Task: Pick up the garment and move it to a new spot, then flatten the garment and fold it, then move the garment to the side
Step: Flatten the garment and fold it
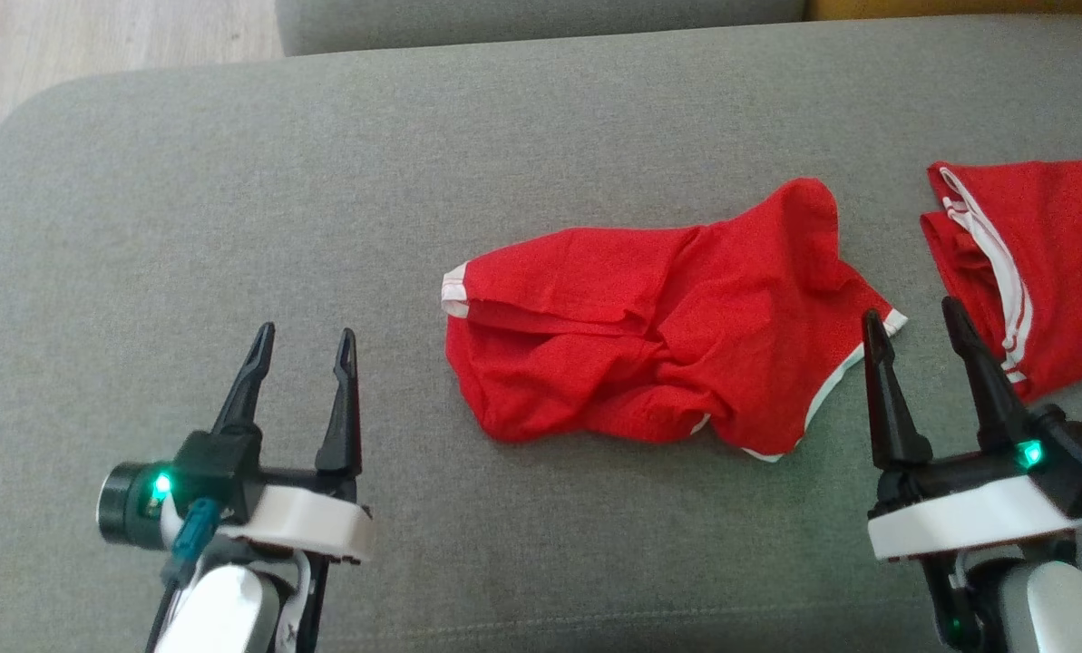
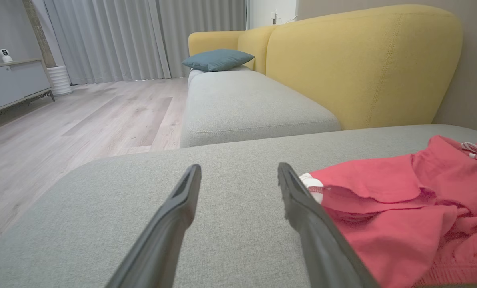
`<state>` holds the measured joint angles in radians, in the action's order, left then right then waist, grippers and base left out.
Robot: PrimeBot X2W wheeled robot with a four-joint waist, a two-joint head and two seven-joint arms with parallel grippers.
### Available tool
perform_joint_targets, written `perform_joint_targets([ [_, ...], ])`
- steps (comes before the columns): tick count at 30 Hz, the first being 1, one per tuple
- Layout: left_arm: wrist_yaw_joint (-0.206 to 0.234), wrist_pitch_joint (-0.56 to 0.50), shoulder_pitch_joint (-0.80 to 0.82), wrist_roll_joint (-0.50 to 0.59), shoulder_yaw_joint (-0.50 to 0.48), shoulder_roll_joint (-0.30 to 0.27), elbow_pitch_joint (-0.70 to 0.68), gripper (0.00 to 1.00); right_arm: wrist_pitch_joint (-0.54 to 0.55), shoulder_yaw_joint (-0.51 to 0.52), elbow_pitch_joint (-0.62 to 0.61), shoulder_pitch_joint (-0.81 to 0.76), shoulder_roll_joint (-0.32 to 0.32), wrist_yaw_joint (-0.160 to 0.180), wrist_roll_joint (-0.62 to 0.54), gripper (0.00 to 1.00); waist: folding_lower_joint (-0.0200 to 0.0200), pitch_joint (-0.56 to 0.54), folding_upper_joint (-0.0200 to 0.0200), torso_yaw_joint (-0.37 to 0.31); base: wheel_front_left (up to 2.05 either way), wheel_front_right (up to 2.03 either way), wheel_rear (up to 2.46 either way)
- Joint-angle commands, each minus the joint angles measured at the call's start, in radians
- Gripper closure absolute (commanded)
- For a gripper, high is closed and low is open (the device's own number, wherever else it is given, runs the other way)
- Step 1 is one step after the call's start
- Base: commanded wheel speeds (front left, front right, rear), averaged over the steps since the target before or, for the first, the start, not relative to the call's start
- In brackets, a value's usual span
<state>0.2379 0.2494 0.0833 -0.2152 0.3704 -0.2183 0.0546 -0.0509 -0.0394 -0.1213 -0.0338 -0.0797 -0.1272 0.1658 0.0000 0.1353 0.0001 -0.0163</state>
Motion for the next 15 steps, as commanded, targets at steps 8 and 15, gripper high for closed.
perform_joint_targets([
  [8,-0.027,-0.011,0.043,0.002,0.020,-0.007,-0.054,0.00,0.010,-0.020,-0.046,0.004,0.000,-0.003,0.003,0.00,0.0000,0.014,-0.0001,0.002,0.00,0.00,0.00],
  [15,-0.132,-0.075,0.104,0.015,0.184,0.060,-0.013,0.00,0.012,-0.032,-0.046,0.023,0.003,-0.003,0.012,0.00,0.0000,0.064,-0.0001,-0.014,0.00,0.00,0.00],
])
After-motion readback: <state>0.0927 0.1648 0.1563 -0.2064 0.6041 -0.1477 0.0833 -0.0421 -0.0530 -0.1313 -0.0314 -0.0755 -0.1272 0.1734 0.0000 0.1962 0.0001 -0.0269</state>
